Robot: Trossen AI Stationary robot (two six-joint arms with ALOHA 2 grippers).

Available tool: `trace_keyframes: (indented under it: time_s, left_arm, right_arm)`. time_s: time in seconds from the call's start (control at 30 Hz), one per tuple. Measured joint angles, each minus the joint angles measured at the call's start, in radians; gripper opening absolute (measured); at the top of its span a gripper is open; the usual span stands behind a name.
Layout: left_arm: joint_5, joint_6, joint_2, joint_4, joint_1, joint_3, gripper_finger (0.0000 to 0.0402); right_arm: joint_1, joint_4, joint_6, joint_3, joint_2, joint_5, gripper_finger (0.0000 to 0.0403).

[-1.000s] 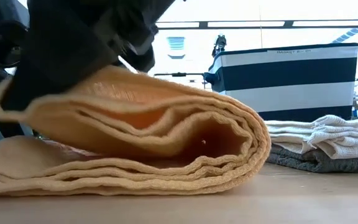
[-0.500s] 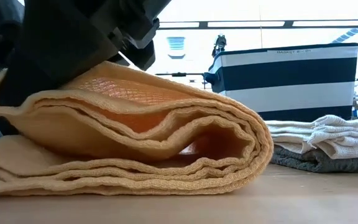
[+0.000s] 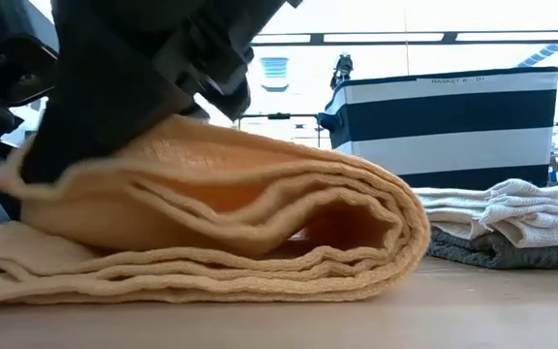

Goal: Fold kitchen towel into neat rectangle
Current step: Fold the orange towel

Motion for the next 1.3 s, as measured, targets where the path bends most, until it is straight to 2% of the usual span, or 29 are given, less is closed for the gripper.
trace_keyframes:
  time_s: [0.33,0.53,0.7,0.9,1.13,1.3]
  left_arm:
    - [0.044,0.019,-0.107,-0.158,-0.003,-0.006,0.0075]
    - [0.000,0.066,-0.141,-0.128,-0.002,-0.005,0.0075]
    - [-0.024,0.108,-0.139,-0.072,0.007,-0.003,0.0075]
    - [-0.102,0.145,-0.132,-0.056,0.042,-0.003,0.0075]
    - [-0.072,0.169,-0.052,-0.073,0.158,-0.004,0.0075]
    - [-0.071,0.165,-0.051,-0.094,0.179,-0.007,0.0075]
  right_arm:
    - [0.000,0.009,0.046,-0.032,0.000,-0.014,0.0093]
    - [0.000,0.008,0.046,-0.032,0.000,-0.014,0.0126]
    - [0.000,0.008,0.046,-0.032,0.000,-0.014,0.0141]
    - [0.000,0.009,0.045,-0.032,0.000,-0.014,0.0150]
    - [0.000,0.031,0.047,-0.032,0.000,-0.006,0.0158]
    - [0.011,0.025,0.044,-0.024,0.000,-0.014,0.0171]
